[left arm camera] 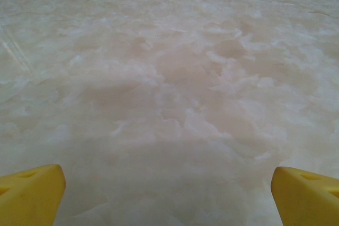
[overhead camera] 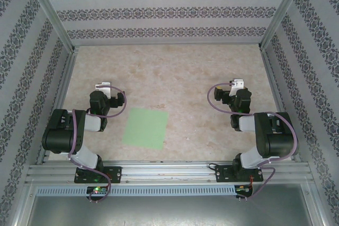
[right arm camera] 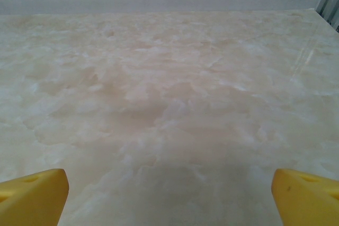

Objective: Fold a paper plane with a square sheet of paper (fold left side to right side)
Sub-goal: Move the square sheet of paper to the center of the table.

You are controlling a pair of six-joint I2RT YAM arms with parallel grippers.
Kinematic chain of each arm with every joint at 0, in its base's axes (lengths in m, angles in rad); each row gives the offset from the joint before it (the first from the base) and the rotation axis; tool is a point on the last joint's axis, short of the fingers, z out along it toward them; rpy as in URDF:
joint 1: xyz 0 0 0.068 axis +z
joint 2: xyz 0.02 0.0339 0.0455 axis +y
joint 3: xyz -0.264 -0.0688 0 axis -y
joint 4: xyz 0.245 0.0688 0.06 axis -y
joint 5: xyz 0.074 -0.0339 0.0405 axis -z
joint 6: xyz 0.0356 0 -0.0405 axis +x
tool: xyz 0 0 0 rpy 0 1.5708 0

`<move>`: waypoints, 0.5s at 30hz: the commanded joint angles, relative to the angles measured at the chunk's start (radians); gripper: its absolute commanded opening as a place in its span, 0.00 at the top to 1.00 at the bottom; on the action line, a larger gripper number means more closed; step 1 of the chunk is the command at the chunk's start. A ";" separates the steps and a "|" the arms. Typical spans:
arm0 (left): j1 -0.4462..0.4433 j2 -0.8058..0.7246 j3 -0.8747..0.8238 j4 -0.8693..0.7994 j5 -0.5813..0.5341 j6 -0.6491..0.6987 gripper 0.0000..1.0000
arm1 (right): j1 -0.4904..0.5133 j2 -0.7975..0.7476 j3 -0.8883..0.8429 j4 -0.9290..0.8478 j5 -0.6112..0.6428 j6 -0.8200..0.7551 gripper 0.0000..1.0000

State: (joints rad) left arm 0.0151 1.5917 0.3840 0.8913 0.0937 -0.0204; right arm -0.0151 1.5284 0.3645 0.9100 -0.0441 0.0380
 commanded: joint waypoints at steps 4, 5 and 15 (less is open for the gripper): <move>0.011 -0.077 -0.018 0.042 -0.057 0.003 0.00 | 0.003 -0.009 0.010 0.035 0.018 0.016 0.02; 0.011 -0.128 -0.022 0.005 -0.069 -0.001 0.00 | -0.001 -0.024 0.006 0.035 0.021 0.023 0.02; 0.013 -0.488 0.309 -0.848 -0.016 -0.372 0.00 | -0.028 -0.602 0.036 -0.532 -0.002 0.240 0.02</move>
State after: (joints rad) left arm 0.0154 1.1172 0.5968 0.3939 -0.0048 -0.2329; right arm -0.0376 1.0302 0.3534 0.6289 -0.0109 0.1543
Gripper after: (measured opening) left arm 0.997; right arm 0.982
